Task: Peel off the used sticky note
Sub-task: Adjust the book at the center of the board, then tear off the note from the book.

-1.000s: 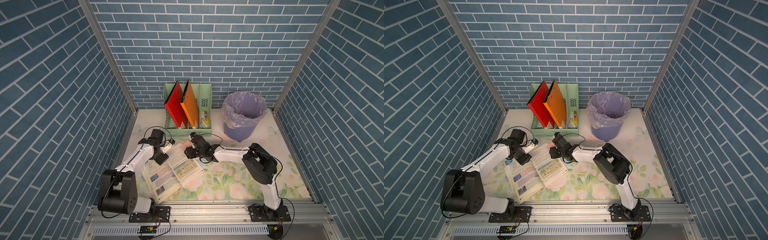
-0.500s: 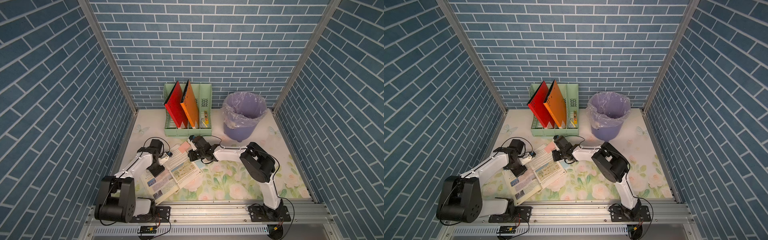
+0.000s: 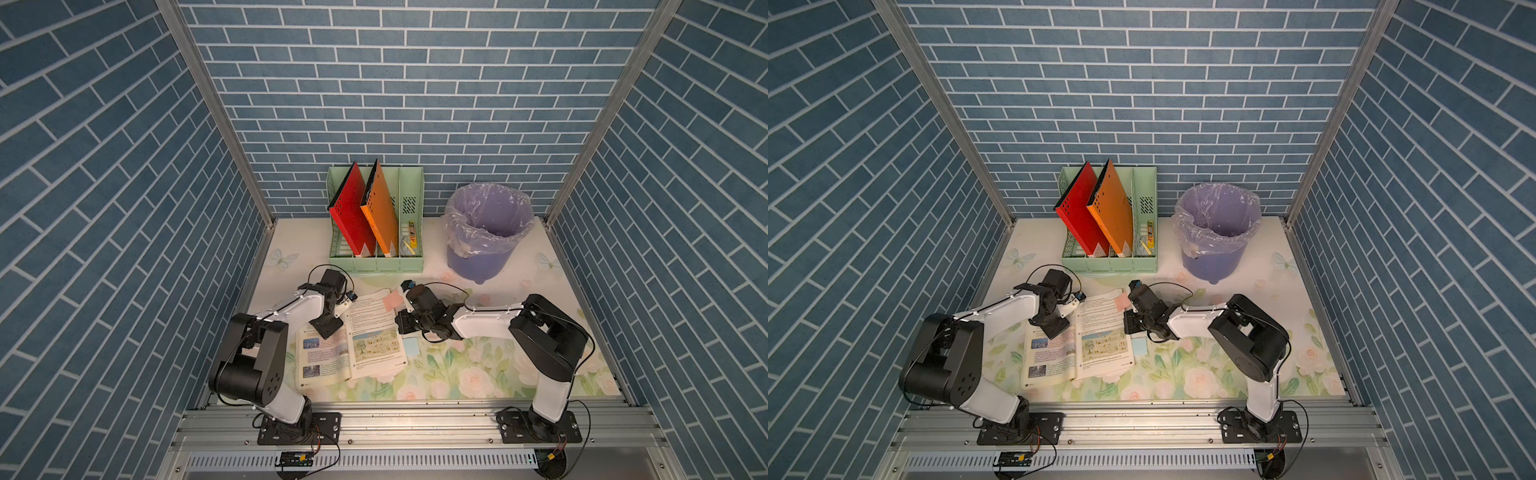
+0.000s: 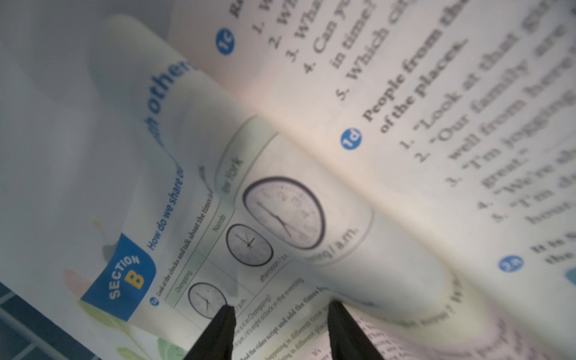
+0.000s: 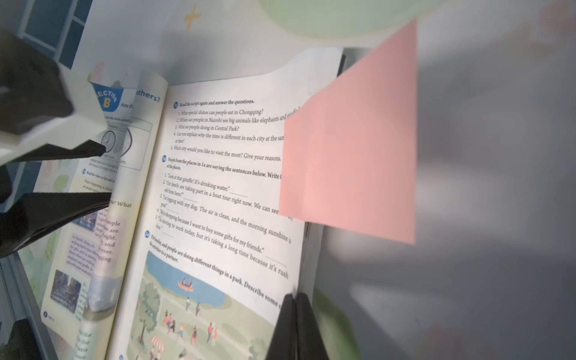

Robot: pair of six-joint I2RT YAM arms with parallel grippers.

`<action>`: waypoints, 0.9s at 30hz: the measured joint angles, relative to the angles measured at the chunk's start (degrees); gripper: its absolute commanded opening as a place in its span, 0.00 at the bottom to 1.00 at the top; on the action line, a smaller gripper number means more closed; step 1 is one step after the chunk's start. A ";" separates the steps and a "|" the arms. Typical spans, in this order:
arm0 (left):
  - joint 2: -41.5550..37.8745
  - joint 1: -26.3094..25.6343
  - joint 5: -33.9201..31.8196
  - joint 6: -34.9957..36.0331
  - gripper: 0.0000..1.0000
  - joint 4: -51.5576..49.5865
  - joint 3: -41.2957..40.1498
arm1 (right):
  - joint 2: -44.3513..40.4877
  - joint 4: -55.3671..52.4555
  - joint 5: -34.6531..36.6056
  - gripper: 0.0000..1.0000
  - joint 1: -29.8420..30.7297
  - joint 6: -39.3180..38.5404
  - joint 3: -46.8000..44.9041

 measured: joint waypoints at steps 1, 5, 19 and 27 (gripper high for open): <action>0.76 -1.49 -0.07 -0.57 0.54 1.05 0.74 | -1.77 0.35 0.83 0.00 -0.07 0.70 -2.16; 3.98 -7.78 0.24 -2.23 0.54 4.17 4.07 | -9.16 2.03 3.69 0.00 -0.22 4.48 -11.26; 7.15 -17.25 9.81 -4.28 0.54 -5.46 25.38 | -25.75 -5.35 2.10 0.52 -11.02 4.96 -17.59; 16.11 -24.11 17.27 -7.02 0.53 -5.46 31.74 | -22.38 -4.46 -9.64 0.52 -22.23 3.41 -18.47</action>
